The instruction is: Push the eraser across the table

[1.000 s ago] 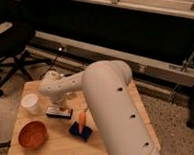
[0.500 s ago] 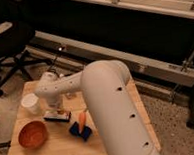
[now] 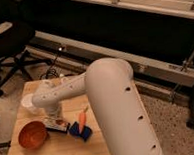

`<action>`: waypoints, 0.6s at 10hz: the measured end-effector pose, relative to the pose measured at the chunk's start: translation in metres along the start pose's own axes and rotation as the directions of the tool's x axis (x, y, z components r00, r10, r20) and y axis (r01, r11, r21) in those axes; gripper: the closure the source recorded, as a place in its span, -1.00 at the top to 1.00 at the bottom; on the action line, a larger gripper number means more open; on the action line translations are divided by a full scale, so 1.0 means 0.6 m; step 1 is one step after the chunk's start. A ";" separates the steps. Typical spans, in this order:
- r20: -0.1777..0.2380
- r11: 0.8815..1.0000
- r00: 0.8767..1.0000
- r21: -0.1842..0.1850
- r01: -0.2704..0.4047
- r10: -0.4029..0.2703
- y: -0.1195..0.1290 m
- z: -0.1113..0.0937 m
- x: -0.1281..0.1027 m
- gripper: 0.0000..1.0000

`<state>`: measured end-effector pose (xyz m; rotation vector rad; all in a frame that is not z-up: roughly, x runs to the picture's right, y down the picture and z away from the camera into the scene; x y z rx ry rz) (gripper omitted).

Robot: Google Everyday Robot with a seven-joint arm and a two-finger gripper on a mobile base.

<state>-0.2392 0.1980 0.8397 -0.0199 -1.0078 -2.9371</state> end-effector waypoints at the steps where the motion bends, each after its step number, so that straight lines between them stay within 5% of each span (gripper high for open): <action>1: -0.011 1.000 1.000 0.014 0.008 -0.008 -0.016 -0.003 0.005 -1.00; 6: -0.054 0.998 0.998 0.050 0.024 -0.021 -0.051 -0.022 0.019 -1.00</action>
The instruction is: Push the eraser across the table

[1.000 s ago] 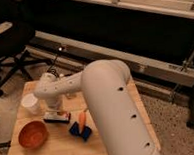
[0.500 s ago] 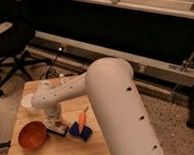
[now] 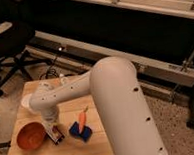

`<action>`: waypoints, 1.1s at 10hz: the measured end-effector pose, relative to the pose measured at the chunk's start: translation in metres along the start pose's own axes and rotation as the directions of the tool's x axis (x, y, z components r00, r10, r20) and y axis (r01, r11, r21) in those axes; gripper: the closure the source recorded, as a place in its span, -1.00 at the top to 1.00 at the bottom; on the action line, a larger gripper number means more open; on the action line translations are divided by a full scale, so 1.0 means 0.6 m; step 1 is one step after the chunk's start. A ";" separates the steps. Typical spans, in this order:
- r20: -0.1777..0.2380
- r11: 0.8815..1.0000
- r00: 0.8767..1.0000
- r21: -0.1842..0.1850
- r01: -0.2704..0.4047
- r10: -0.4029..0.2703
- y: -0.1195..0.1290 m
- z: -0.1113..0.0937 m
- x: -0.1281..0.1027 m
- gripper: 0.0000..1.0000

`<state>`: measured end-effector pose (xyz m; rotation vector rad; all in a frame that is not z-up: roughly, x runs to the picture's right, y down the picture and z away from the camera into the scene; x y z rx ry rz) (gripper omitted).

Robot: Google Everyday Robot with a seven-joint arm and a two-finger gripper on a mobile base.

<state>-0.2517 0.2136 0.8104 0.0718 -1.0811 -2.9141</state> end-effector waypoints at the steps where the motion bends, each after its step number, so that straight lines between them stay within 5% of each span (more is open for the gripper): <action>1: -0.003 1.000 1.000 0.007 0.000 0.000 -0.006 0.000 0.002 -1.00; 7: -0.003 0.999 0.999 -0.010 -0.035 0.035 0.001 0.000 0.011 -1.00; 11: 0.012 0.993 0.995 -0.069 -0.094 0.095 0.042 -0.011 -0.012 -1.00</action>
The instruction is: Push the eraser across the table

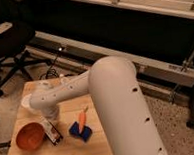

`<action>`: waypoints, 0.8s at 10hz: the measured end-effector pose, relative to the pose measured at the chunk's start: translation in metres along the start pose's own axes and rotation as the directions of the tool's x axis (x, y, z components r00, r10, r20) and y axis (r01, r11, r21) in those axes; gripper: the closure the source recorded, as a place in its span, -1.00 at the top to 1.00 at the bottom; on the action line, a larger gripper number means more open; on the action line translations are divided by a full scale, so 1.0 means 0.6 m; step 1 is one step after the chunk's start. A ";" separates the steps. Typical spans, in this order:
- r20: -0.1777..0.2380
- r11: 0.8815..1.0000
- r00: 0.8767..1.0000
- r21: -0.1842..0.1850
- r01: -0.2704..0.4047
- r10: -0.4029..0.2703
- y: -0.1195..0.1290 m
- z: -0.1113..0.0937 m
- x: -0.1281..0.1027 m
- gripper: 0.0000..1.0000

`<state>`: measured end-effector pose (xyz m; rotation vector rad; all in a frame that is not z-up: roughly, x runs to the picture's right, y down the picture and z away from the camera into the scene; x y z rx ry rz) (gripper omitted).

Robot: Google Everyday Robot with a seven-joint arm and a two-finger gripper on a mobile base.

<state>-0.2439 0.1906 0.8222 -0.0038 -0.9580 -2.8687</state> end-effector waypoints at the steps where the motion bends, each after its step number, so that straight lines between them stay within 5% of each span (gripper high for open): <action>1: 0.006 1.000 1.000 -0.013 -0.014 0.014 0.012 -0.001 -0.008 -1.00; 3: 0.018 0.999 1.000 -0.028 -0.023 0.024 0.022 0.001 -0.020 -1.00; 8: 0.026 0.998 0.998 0.008 0.065 -0.065 -0.039 0.021 0.007 -1.00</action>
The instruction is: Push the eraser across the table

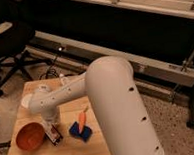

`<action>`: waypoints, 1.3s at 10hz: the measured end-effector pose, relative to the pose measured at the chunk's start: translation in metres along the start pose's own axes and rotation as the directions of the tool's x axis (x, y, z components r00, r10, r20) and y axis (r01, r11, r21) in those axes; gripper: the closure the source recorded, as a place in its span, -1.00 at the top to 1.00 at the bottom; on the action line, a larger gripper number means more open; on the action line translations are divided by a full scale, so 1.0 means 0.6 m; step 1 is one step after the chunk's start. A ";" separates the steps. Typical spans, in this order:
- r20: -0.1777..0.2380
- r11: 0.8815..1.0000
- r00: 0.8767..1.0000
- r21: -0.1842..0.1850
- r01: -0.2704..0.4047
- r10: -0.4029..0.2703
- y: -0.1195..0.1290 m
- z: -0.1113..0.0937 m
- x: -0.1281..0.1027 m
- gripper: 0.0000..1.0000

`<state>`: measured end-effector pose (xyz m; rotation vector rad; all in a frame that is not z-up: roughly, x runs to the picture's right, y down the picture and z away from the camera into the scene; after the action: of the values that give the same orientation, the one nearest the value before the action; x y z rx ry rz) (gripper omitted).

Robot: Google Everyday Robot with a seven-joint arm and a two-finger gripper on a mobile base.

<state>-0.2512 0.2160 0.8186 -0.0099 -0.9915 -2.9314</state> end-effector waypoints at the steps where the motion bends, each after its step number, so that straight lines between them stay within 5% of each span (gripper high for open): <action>1: -0.002 1.000 1.000 0.011 0.024 -0.024 -0.015 0.002 0.010 -1.00; 8: -0.084 0.988 0.989 0.089 0.129 -0.122 -0.075 -0.015 0.124 -1.00; 13: -0.067 0.987 0.992 0.112 0.115 -0.108 -0.073 -0.011 0.115 -0.92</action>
<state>-0.3220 0.2440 0.7883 0.1423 -1.1881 -2.9477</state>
